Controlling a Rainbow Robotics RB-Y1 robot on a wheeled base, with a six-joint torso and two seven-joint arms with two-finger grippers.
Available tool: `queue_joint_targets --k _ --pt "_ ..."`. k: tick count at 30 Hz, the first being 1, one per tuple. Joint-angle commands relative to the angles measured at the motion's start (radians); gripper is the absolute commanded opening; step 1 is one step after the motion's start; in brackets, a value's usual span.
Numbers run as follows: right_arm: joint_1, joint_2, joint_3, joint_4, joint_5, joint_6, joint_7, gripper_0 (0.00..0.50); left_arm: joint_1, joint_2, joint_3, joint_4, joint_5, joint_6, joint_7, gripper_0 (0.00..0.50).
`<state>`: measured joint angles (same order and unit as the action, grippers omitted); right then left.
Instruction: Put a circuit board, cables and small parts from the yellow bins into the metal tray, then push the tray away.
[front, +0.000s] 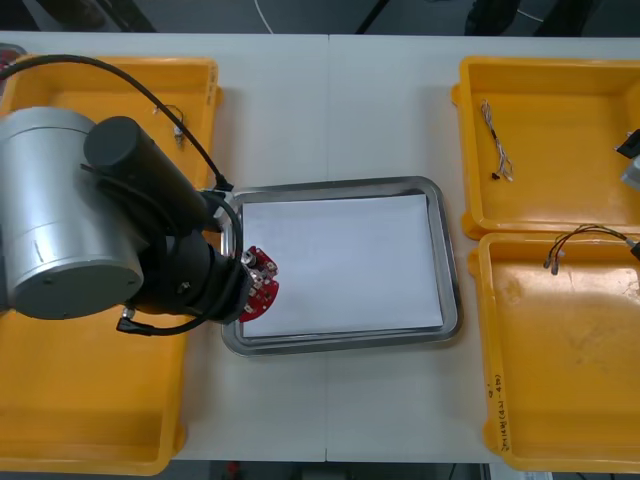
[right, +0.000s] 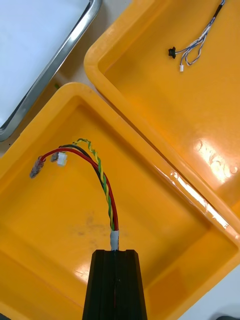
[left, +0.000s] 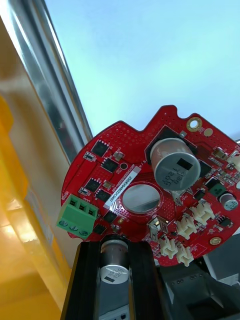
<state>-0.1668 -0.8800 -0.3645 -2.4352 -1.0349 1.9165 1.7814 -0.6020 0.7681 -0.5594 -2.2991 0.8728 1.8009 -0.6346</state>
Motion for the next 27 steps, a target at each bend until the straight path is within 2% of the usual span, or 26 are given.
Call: queue_joint_targets --k 1,12,19,27 --pt "-0.028 -0.042 0.009 -0.005 -0.016 0.003 0.007 0.0 -0.062 -0.053 -0.063 0.041 -0.037 -0.041 0.079 0.001" --pt "-0.03 -0.042 -0.001 -0.005 -0.037 0.003 0.009 0.0 -0.119 -0.124 -0.214 0.216 -0.135 -0.155 0.09 0.002" --pt "-0.037 -0.042 -0.001 -0.005 -0.042 0.003 0.007 0.0 -0.125 -0.136 -0.275 0.3 -0.179 -0.216 0.087 0.002" --pt "-0.039 -0.043 -0.002 -0.004 -0.034 0.003 0.007 0.0 -0.125 -0.136 -0.317 0.326 -0.198 -0.247 0.09 0.002"
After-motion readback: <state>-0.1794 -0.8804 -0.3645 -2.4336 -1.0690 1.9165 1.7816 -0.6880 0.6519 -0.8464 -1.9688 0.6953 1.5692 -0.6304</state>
